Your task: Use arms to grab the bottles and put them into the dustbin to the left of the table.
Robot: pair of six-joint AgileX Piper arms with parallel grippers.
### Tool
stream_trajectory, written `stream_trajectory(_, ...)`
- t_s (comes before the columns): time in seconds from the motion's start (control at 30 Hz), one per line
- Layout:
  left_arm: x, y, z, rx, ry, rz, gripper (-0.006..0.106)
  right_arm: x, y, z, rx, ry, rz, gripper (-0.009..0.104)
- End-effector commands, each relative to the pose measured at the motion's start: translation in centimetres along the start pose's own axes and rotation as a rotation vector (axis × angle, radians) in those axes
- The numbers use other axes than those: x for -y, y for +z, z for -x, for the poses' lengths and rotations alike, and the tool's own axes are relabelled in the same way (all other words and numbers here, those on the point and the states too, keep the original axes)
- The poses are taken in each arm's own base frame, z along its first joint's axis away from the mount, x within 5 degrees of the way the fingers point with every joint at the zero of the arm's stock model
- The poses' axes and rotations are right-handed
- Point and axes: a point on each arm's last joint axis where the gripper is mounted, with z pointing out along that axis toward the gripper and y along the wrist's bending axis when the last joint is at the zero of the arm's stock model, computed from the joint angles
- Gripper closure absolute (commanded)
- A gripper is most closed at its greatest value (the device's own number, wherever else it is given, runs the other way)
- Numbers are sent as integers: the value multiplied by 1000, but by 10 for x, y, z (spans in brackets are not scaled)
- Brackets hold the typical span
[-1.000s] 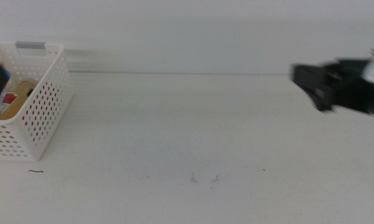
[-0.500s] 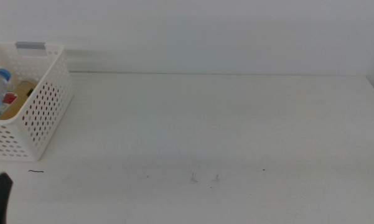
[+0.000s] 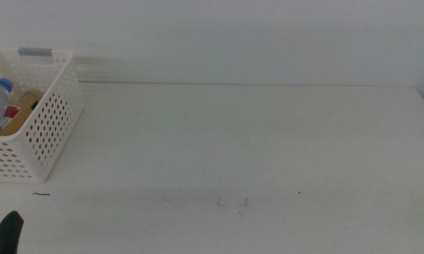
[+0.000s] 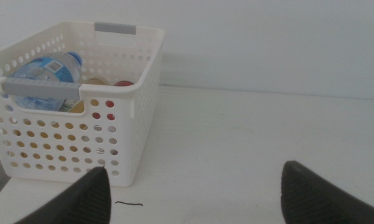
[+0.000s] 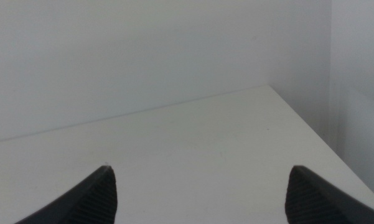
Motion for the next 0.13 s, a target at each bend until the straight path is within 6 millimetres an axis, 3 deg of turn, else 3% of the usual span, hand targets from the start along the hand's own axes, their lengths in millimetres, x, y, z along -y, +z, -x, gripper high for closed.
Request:
stream_trajectory(0.0,0,0,2,22,-10,-5,7,1,0,-1,-2,-22,-10,4)
stream_trajectory(0.1,0,0,2,22,-9,-5,7,0,0,0,12,-18,-5,4)
